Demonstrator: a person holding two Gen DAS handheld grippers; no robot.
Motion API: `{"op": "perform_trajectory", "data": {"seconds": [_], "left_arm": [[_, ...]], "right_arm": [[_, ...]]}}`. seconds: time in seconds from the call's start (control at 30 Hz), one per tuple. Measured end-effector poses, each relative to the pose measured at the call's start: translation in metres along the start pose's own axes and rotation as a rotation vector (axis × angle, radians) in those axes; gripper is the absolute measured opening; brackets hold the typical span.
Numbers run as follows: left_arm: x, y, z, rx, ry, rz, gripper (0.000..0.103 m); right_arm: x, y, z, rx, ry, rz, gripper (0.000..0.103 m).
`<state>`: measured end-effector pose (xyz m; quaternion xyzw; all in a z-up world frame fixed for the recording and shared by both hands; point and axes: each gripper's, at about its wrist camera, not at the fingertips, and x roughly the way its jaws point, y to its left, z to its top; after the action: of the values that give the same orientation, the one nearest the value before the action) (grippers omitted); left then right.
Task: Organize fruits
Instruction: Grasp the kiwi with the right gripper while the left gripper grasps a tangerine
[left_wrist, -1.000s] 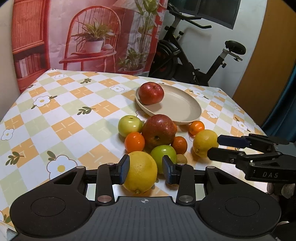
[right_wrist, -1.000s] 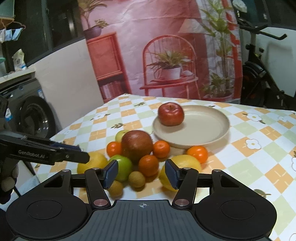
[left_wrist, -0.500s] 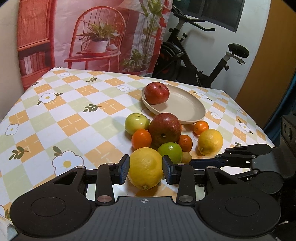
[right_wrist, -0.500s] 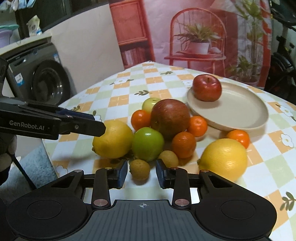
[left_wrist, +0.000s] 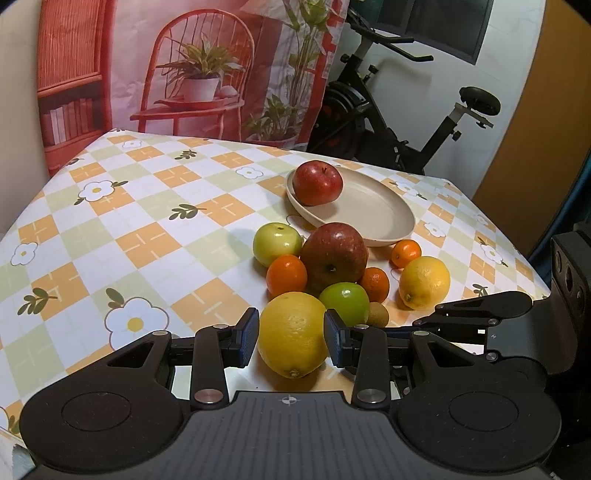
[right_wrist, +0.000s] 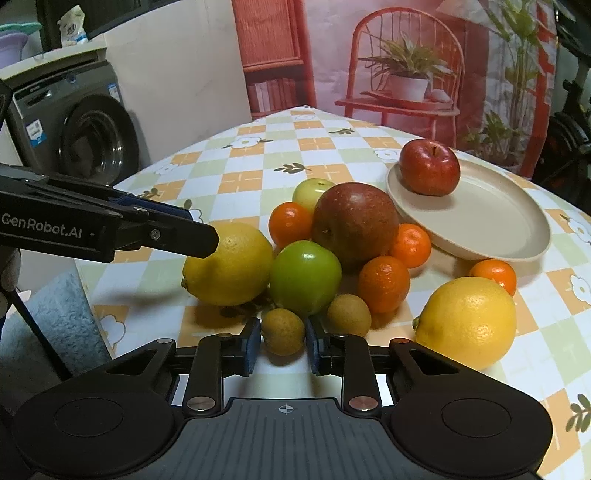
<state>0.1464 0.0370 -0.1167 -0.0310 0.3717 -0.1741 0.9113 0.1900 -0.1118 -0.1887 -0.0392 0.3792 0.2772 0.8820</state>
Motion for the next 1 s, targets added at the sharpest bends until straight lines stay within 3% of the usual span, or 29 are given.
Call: {"op": "perform_trajectory", "data": {"seconds": [0.27, 0.57, 0.77, 1.0], "left_arm": [[0.001, -0.001, 0.0, 0.001, 0.002, 0.006, 0.04], [0.007, 0.002, 0.012, -0.004, -0.001, 0.001, 0.04], [0.021, 0.0, 0.028, 0.051, -0.005, 0.009, 0.04], [0.051, 0.001, 0.043, 0.092, 0.063, -0.016, 0.04]], "right_arm": [[-0.001, -0.002, -0.002, 0.004, -0.009, 0.011, 0.024], [-0.031, -0.016, 0.0, 0.057, -0.144, -0.02, 0.024], [-0.046, -0.031, -0.001, 0.112, -0.204, -0.056, 0.024], [-0.05, -0.037, -0.003, 0.133, -0.224, -0.072, 0.024]]}}
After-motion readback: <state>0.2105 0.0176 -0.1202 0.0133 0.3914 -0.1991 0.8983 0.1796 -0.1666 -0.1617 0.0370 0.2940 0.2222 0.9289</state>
